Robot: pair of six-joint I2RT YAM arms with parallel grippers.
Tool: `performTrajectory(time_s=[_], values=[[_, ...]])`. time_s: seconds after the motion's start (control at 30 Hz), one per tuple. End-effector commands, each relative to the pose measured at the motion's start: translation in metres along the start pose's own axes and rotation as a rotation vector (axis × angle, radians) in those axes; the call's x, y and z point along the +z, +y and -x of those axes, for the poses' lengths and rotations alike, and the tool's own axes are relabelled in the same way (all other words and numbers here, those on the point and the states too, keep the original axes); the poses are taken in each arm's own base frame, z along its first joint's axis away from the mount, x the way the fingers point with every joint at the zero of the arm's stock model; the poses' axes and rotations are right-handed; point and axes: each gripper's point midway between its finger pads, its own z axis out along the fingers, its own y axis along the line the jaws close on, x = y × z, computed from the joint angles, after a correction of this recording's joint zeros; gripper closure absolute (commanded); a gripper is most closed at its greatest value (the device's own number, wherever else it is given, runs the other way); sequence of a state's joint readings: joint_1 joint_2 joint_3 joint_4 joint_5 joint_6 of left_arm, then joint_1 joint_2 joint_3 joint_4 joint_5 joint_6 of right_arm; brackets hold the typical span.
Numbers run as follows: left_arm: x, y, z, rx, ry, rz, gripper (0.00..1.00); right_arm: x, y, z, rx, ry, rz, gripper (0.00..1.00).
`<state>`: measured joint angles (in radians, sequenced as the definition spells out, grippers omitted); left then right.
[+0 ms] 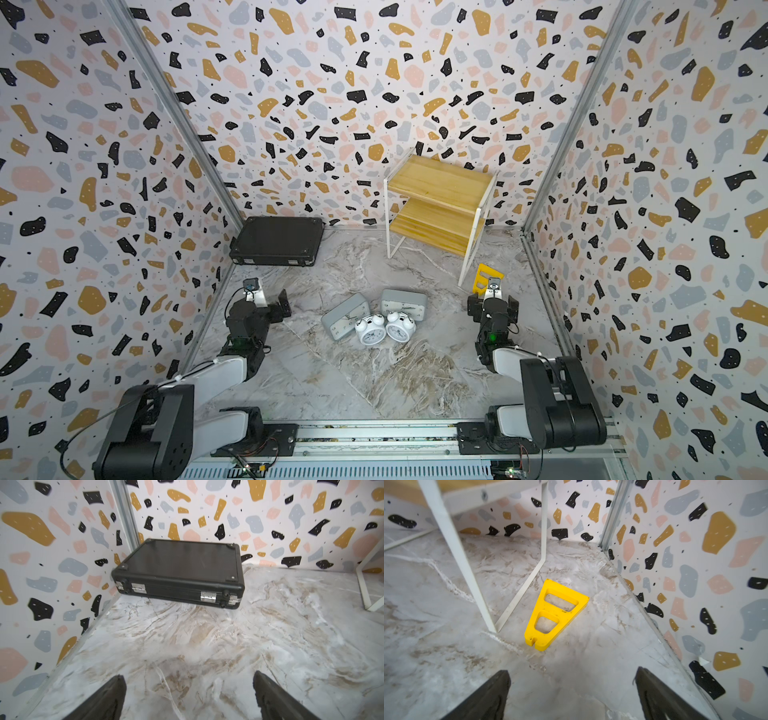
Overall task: Place the alarm clocks on the shelf by style
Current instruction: Move the shelf to the center of the board.
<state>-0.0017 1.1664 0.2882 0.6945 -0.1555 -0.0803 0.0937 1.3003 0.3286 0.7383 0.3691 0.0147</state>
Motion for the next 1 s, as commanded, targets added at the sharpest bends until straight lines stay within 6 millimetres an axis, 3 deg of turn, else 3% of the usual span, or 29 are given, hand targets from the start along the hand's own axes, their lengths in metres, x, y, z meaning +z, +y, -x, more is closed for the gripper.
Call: performTrajectory(time_s=[0.0,0.2,0.3,0.57,0.7,0.87,0.97], values=[[-0.005,0.002,0.009,-0.029,0.026,0.007,0.01,-0.005,-0.005,0.009,0.042,0.057,-0.012,0.01],[-0.007,-0.017,0.035,-0.087,0.09,-0.089,0.01,-0.017,0.019,0.041,0.085,0.068,0.155,0.01],[-0.006,-0.038,0.053,-0.13,0.113,-0.2,0.01,-0.024,0.034,0.064,0.086,0.061,0.266,0.03],[-0.004,-0.124,0.101,-0.155,0.143,-0.583,0.06,-0.033,0.055,0.117,0.085,0.034,0.412,0.1],[-0.008,-0.173,0.114,-0.041,0.147,-0.711,0.07,-0.031,0.054,0.136,0.076,0.0,0.405,0.14],[-0.01,-0.229,0.129,0.058,0.133,-0.848,0.09,-0.026,0.054,0.158,0.073,-0.051,0.4,0.29],[-0.005,-0.259,0.135,0.1,0.127,-0.908,0.12,-0.021,0.055,0.167,0.081,-0.078,0.399,0.32]])
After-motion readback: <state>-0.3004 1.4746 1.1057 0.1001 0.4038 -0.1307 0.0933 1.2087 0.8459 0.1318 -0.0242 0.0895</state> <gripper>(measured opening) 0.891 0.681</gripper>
